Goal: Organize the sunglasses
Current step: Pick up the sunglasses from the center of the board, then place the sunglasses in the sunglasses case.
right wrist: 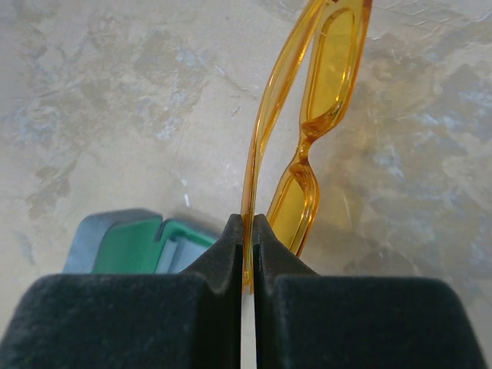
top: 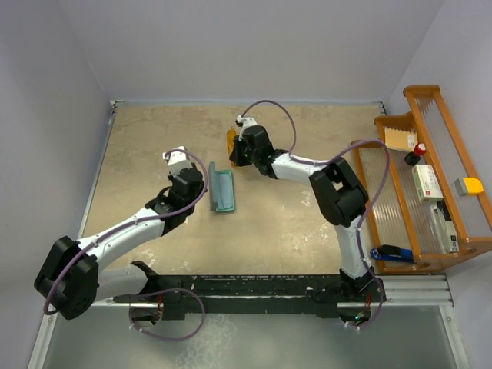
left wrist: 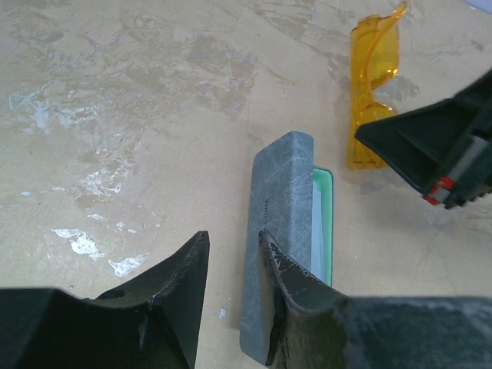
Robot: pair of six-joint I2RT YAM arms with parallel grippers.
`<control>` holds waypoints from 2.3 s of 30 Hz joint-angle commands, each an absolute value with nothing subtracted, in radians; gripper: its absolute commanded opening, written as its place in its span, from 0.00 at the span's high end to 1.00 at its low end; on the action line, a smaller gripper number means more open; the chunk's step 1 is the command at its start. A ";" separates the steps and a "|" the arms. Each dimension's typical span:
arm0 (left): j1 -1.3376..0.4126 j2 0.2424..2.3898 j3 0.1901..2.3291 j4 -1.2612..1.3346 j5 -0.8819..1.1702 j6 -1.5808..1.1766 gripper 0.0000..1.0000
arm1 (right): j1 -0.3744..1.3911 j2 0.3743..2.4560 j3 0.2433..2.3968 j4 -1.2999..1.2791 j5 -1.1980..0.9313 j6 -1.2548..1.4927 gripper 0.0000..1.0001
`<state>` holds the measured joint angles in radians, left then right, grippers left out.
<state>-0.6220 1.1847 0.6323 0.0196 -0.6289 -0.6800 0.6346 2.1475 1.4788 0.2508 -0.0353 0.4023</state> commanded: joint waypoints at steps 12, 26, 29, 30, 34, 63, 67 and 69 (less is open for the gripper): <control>-0.616 1.140 0.625 0.047 -0.628 -0.691 0.71 | 0.630 1.648 1.061 0.373 -0.021 0.467 1.00; -0.645 1.179 0.498 0.132 -0.600 -0.773 0.71 | 0.730 1.579 0.864 0.522 -0.089 0.582 1.00; -0.647 1.174 0.473 0.142 -0.602 -0.781 0.71 | 0.736 1.598 0.848 0.561 -0.124 0.612 1.00; -0.647 1.171 0.467 0.147 -0.598 -0.784 0.71 | 0.738 1.605 0.845 0.571 -0.130 0.619 1.00; -0.649 1.172 0.454 0.154 -0.584 -0.793 0.71 | 0.753 1.640 0.839 0.611 -0.145 0.641 1.00; -0.664 1.151 0.417 0.159 -0.567 -0.802 0.71 | 0.809 1.867 0.843 0.878 -0.138 0.772 1.00; -0.668 1.148 0.416 0.154 -0.570 -0.804 0.72 | 0.817 1.879 0.833 0.897 -0.121 0.781 1.00; -0.669 1.146 0.415 0.152 -0.572 -0.803 0.72 | 0.819 1.884 0.826 0.904 -0.113 0.788 1.00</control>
